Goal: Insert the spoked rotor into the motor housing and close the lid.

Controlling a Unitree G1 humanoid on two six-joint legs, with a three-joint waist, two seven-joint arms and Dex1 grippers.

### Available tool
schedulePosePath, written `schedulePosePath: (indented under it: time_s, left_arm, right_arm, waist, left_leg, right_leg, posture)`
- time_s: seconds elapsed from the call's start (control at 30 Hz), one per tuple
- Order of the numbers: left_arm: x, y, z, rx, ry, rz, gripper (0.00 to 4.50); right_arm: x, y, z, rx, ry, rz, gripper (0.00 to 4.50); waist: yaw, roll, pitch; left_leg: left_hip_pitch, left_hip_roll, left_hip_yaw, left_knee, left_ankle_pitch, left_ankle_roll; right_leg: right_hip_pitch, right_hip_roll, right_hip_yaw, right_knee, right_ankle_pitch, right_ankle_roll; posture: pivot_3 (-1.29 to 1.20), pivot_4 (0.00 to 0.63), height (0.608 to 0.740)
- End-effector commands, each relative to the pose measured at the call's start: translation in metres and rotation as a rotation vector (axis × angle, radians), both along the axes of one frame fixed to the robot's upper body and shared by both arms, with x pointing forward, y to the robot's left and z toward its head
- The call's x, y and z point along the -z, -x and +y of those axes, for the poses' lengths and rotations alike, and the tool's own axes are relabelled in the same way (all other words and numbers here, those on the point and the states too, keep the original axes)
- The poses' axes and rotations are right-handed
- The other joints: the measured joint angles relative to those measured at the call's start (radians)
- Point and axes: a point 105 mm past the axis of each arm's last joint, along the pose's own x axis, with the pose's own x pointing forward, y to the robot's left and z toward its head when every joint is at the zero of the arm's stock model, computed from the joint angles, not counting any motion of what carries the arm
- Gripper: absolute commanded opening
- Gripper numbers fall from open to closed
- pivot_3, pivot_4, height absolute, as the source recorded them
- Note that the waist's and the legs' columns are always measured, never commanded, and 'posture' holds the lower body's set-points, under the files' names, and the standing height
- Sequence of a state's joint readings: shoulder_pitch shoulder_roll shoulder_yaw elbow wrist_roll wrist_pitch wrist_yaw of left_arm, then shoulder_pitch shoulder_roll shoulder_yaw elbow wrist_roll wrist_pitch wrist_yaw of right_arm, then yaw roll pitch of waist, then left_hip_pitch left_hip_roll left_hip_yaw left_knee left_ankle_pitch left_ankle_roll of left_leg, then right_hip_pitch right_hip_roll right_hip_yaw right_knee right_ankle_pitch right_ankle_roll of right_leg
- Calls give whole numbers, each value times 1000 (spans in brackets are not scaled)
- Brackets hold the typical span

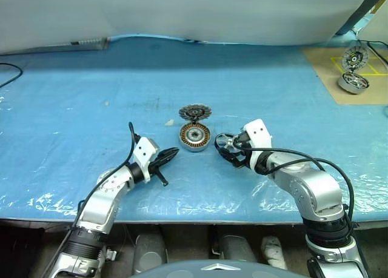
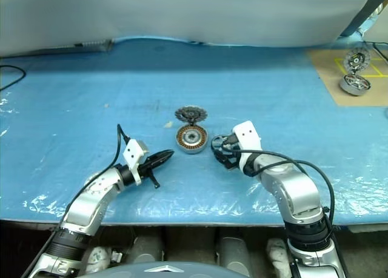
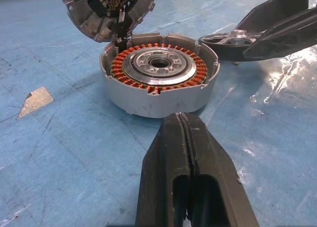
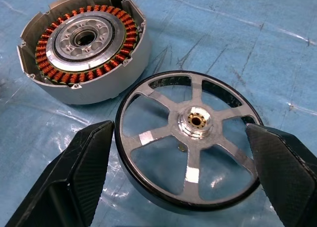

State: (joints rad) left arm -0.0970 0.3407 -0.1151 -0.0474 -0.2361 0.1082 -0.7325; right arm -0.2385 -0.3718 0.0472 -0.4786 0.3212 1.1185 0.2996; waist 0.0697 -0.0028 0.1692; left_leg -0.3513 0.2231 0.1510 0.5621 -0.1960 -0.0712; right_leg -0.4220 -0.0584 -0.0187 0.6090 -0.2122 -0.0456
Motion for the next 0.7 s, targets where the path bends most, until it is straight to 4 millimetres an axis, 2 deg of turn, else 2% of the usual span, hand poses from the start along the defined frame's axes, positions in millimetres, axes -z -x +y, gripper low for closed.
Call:
schedulePosePath:
  time_s: [0.03,0.07,0.2,0.27,0.5,0.63,0.7]
  left_arm:
    - [-10,-1,-1,5,8,-40,0]
    - [-10,-1,-1,5,7,-41,0]
    - [-10,-1,-1,5,6,-41,0]
    - [-10,-1,0,5,5,-40,0]
    - [-9,-1,-1,10,2,-33,0]
    - [-9,-2,-2,10,2,-34,0]
    - [-9,-2,-2,10,2,-34,0]
  right_arm:
    - [-6,-2,-2,14,-25,-28,4484]
    - [-5,-1,-1,16,-28,-23,4484]
    - [-3,1,1,9,-38,-11,3272]
    - [-3,2,3,-6,-43,-12,3091]
    - [-13,3,5,-39,-74,-33,3091]
    - [-11,4,4,-47,-57,-23,4409]
    - [-11,3,3,-34,-56,-25,4459]
  waist:
    - [0,0,0]
    - [0,0,0]
    - [0,0,0]
    - [0,0,0]
    - [-1,0,0]
    - [0,0,0]
    - [0,0,0]
  left_leg:
    - [0,0,0,0,0,0]
    - [0,0,0,0,0,0]
    - [1,0,0,0,0,0]
    - [1,0,0,0,0,0]
    - [1,0,0,0,0,0]
    - [1,0,0,0,0,0]
    - [1,0,0,0,0,0]
  right_leg:
    - [0,0,0,0,0,0]
    - [0,0,0,0,0,0]
    - [0,0,0,0,0,0]
    - [1,0,0,0,0,0]
    - [1,0,0,0,0,0]
    - [1,0,0,0,0,0]
    - [1,0,0,0,0,0]
  posture:
    - [0,150,740]
    - [0,150,740]
    - [0,150,740]
    - [0,150,740]
    - [0,150,740]
    - [0,150,740]
    - [0,150,740]
